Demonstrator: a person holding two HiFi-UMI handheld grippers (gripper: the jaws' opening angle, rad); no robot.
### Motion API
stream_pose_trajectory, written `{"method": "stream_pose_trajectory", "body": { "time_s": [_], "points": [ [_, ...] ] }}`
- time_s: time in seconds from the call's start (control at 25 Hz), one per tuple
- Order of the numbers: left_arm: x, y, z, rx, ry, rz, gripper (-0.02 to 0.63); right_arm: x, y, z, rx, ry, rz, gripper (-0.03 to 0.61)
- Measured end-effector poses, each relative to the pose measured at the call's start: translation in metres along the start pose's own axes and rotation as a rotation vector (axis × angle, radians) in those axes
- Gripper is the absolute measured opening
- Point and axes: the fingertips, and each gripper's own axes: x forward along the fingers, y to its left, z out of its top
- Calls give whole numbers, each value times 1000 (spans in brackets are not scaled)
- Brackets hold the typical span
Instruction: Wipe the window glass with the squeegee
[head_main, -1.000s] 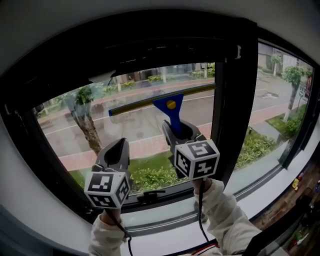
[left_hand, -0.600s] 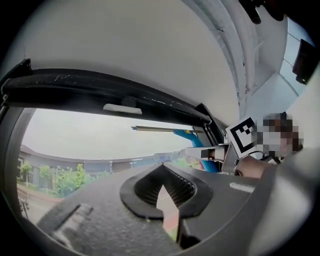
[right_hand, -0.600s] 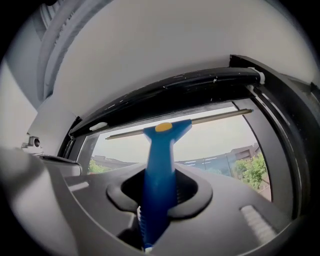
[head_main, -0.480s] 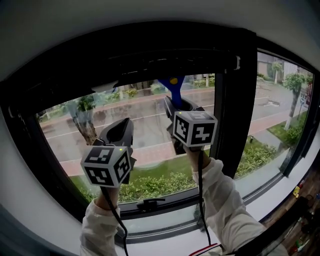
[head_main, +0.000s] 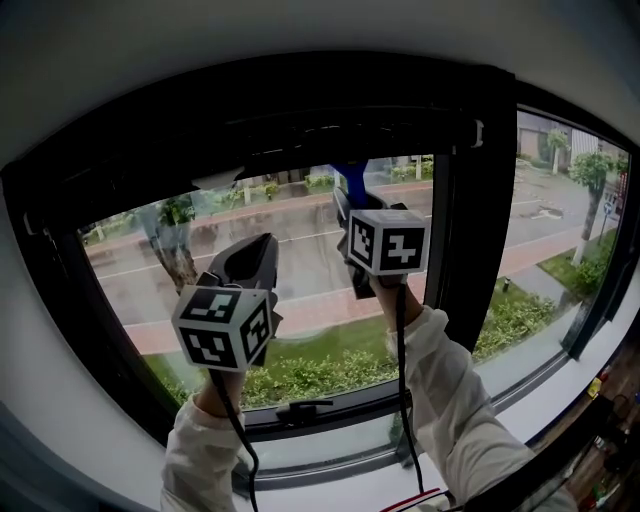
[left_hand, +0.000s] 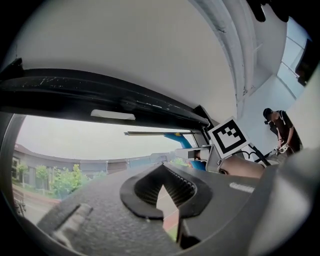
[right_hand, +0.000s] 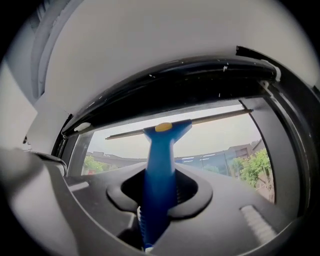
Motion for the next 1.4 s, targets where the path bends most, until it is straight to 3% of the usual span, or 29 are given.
{"method": "stream_pose_trajectory", "body": {
  "time_s": [0.32,0.8,1.4],
  "points": [
    [1,-3,-32,-35,64,-11,2,-5,-1,-32,4,49,-6,106],
    [-1,-6,-75,-14,119,9,2,-23,7,-85,-22,101,0,106],
    [-21,-35,-173,-55,233,-2,2,-57,9,-182,44,203,-18,106]
  ]
}}
